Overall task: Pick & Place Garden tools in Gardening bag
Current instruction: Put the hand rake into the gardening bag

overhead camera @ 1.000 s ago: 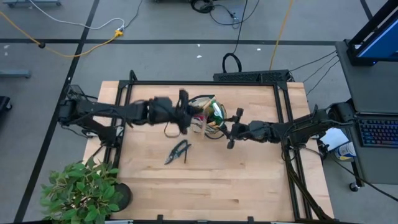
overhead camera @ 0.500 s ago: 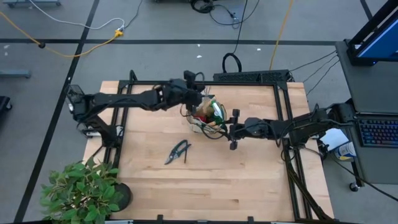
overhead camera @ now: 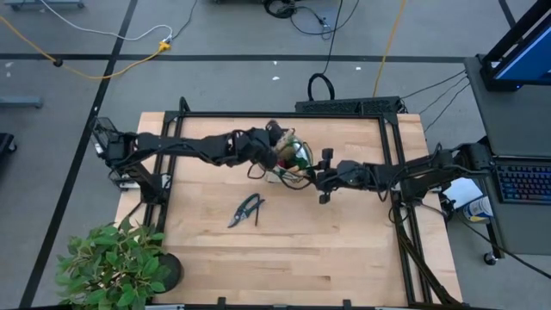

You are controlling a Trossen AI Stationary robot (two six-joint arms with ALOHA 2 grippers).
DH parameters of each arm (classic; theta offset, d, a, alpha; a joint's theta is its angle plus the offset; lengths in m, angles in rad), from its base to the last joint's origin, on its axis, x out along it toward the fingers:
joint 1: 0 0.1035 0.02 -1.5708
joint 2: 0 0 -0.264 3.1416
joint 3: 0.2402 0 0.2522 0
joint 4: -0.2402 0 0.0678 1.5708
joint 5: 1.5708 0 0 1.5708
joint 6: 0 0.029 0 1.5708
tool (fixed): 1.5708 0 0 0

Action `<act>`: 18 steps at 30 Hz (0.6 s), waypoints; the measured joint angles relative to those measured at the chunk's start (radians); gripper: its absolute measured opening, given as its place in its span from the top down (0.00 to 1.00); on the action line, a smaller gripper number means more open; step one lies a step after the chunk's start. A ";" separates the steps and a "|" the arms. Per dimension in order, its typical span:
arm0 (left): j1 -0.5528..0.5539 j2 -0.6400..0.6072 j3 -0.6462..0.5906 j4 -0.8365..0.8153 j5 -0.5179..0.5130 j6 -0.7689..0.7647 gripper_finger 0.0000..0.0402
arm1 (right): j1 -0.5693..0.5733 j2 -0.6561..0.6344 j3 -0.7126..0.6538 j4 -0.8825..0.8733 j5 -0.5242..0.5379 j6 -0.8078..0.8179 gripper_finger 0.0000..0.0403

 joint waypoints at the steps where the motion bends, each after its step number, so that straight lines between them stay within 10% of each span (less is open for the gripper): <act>1: -0.006 0.000 0.000 -0.010 0.001 0.006 0.98 | -0.004 0.000 0.000 0.010 0.007 -0.010 0.72; 8: 0.003 0.015 0.001 -0.109 0.094 -0.148 0.99 | -0.017 0.000 0.000 0.055 0.021 -0.050 0.98; 18: 0.027 0.109 0.003 -0.119 0.076 -0.134 0.97 | -0.015 0.001 0.000 0.045 -0.006 -0.016 0.99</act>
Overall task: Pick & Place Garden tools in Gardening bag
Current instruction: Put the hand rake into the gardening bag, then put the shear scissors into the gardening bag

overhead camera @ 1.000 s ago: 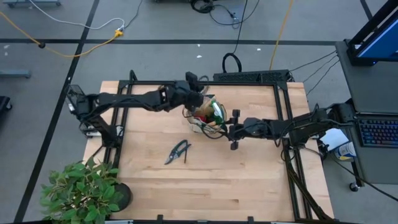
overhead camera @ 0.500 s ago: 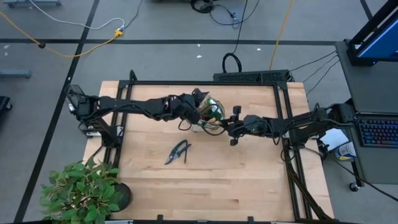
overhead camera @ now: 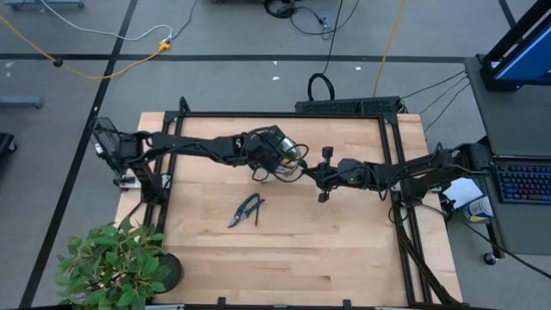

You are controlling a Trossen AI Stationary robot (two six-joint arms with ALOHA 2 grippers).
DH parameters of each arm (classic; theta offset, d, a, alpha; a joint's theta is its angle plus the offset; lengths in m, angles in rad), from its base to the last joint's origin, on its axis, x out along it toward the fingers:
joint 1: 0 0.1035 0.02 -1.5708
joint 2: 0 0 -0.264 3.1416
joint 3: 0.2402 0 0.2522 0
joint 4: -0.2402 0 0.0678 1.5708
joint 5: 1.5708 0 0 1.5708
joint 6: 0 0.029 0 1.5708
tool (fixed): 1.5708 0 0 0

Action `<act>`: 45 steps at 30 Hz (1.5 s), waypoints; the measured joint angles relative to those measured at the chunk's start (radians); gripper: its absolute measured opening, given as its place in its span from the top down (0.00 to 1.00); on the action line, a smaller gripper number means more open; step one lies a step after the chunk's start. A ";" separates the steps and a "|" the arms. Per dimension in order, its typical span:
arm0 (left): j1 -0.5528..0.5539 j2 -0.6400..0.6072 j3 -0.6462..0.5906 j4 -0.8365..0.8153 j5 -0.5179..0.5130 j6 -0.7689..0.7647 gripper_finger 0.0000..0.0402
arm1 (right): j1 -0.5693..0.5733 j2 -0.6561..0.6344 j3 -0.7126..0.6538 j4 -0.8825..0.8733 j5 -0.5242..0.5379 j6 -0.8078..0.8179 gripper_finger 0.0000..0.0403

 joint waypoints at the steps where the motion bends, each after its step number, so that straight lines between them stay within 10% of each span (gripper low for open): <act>1: 0.000 0.007 0.000 0.012 -0.008 -0.002 0.96 | 0.000 0.000 0.000 -0.001 0.001 0.000 0.98; 13: -0.040 0.010 -0.003 0.031 -0.127 0.001 0.69 | -0.002 0.000 0.000 0.000 0.002 0.004 0.98; 21: -0.052 -0.111 -0.003 0.022 -0.006 -0.118 0.55 | -0.002 0.000 0.000 -0.019 0.003 0.043 0.98; 30: -0.030 -0.340 -0.002 -0.103 0.053 -0.362 0.58 | -0.002 0.000 0.000 -0.059 0.003 0.146 0.98; 38: -0.004 -0.416 -0.004 -0.379 0.461 -0.849 0.66 | 0.002 -0.001 0.000 -0.009 0.001 0.199 0.98; 45: -0.051 -0.405 -0.089 -0.435 0.473 -1.135 0.71 | 0.002 -0.001 0.000 0.008 0.001 0.244 0.98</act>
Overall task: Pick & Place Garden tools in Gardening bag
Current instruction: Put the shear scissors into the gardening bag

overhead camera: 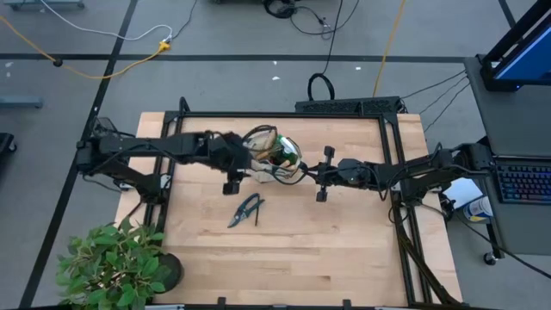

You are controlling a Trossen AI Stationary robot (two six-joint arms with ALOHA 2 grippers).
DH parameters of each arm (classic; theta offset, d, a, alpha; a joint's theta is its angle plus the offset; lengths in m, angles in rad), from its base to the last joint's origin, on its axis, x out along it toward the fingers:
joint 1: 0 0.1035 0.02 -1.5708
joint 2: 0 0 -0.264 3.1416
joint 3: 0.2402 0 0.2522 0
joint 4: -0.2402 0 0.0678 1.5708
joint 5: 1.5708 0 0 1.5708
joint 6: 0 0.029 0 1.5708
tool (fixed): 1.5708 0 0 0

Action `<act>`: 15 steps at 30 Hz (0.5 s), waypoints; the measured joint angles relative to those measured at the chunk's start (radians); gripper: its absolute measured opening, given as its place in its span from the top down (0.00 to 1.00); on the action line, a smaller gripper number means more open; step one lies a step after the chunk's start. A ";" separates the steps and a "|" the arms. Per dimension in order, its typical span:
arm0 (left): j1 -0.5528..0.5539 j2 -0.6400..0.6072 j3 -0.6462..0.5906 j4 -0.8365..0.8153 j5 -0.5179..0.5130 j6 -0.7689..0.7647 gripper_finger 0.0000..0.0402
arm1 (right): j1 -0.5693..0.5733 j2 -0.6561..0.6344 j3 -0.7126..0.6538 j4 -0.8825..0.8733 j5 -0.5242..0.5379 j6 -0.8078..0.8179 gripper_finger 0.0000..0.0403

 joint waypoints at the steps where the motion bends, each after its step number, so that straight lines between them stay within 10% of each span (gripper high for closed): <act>1: -0.009 -0.002 -0.025 0.008 0.001 -0.041 0.71 | 0.000 0.000 0.000 0.001 0.000 0.001 0.98; 15: -0.102 0.020 -0.438 0.473 -0.026 -0.526 0.71 | 0.001 0.000 0.000 0.015 0.000 -0.005 0.98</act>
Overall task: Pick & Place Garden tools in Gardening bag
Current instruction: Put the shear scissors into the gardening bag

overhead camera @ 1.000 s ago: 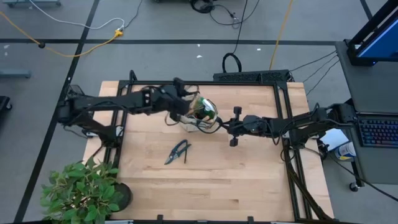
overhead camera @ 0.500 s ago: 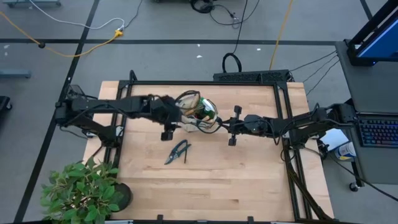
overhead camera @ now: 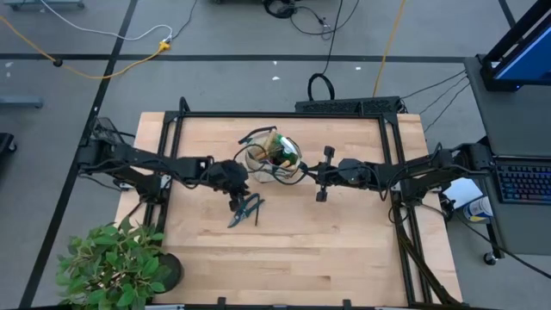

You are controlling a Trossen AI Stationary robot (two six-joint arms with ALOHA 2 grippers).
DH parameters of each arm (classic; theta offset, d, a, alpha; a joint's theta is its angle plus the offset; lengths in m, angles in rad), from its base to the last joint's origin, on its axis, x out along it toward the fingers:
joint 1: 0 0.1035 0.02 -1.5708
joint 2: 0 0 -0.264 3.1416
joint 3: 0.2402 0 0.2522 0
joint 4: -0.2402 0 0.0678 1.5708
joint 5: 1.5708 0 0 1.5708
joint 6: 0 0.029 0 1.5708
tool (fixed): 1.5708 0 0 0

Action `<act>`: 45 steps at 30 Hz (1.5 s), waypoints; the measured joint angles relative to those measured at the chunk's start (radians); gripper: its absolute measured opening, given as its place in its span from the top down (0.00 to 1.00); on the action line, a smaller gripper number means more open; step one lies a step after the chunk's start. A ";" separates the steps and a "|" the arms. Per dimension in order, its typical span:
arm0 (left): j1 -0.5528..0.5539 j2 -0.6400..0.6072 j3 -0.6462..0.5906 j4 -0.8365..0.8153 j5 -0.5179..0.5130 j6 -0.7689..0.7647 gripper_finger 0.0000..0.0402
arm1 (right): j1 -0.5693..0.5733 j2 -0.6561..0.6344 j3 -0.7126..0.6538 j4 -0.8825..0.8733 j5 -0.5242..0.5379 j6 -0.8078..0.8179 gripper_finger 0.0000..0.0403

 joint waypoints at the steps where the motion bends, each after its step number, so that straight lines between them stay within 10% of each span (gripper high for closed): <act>1: 0.000 0.009 -0.017 0.041 0.001 -0.039 0.71 | 0.000 0.000 0.000 0.000 0.000 0.006 0.98; 26: -0.125 0.246 -0.105 0.316 -0.164 -0.181 0.72 | 0.000 0.000 0.000 -0.007 0.000 0.020 1.00; 36: -0.121 0.240 -0.088 0.334 -0.152 -0.223 0.88 | 0.000 0.000 0.000 -0.007 0.000 0.020 1.00; 45: -0.100 0.090 0.084 0.336 -0.164 0.031 0.88 | 0.000 0.000 0.000 -0.010 0.000 0.020 1.00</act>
